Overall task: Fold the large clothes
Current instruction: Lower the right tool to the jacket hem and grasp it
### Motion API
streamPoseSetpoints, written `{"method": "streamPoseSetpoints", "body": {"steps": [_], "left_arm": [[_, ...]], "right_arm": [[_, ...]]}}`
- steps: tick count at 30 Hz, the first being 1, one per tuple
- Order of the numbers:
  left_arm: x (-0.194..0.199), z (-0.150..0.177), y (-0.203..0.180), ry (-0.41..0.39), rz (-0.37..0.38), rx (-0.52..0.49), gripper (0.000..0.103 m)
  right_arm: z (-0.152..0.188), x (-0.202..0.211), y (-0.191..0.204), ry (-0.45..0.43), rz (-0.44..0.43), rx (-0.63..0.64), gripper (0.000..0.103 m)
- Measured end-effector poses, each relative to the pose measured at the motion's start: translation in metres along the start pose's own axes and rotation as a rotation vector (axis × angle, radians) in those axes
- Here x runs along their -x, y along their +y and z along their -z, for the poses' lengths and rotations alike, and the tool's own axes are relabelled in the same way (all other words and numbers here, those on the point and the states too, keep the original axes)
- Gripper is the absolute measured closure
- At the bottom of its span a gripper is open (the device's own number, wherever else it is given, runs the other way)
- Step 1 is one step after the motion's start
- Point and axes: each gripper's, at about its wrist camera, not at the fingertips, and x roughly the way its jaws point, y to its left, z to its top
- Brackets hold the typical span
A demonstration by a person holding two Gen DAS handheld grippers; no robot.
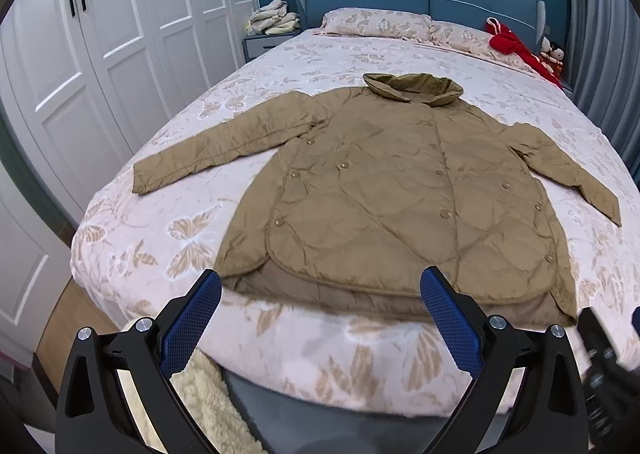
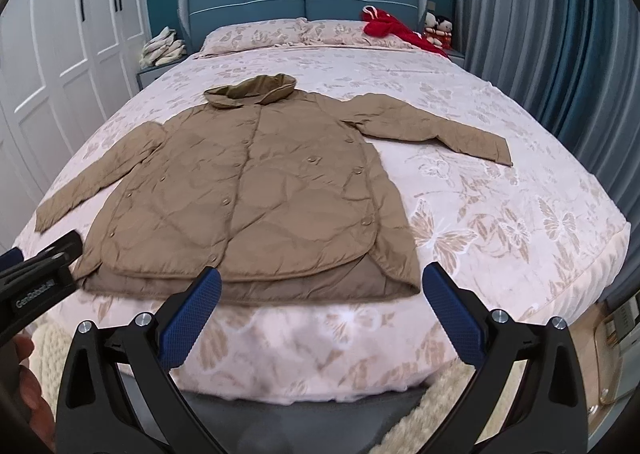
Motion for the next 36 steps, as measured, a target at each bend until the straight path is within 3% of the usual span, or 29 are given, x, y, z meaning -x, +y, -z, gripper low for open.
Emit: {"method": "streamPoseSetpoints", "body": {"steps": [7, 12, 18, 24, 30, 33, 35, 36], "left_arm": [[-0.028, -0.032, -0.013, -0.014, 0.015, -0.011, 0.005], [-0.055, -0.059, -0.029, -0.016, 0.035, -0.020, 0.005], [-0.099, -0.087, -0.045, 0.029, 0.037, -0.021, 0.005], [-0.143, -0.100, -0.053, 0.051, 0.001, -0.026, 0.005], [-0.180, -0.106, -0.060, 0.098, -0.021, -0.033, 0.005], [-0.190, -0.107, -0.068, 0.107, -0.026, -0.039, 0.005], [-0.197, -0.108, -0.073, 0.113, -0.029, -0.048, 0.005], [-0.199, -0.108, -0.075, 0.114, -0.033, -0.055, 0.005]], "right_arm": [[-0.048, -0.053, -0.061, 0.008, -0.050, -0.134, 0.005], [-0.097, -0.117, -0.125, -0.009, -0.044, -0.267, 0.005], [-0.128, -0.207, -0.228, 0.000, -0.061, -0.586, 0.005], [-0.132, -0.280, -0.305, 0.021, 0.044, -0.758, 0.005], [-0.138, -0.319, -0.350, 0.009, 0.168, -0.797, 0.005], [-0.141, -0.336, -0.360, 0.007, 0.184, -0.804, 0.005], [-0.142, -0.345, -0.364, -0.007, 0.189, -0.808, 0.009], [-0.144, -0.348, -0.364, -0.013, 0.208, -0.799, 0.019]]}}
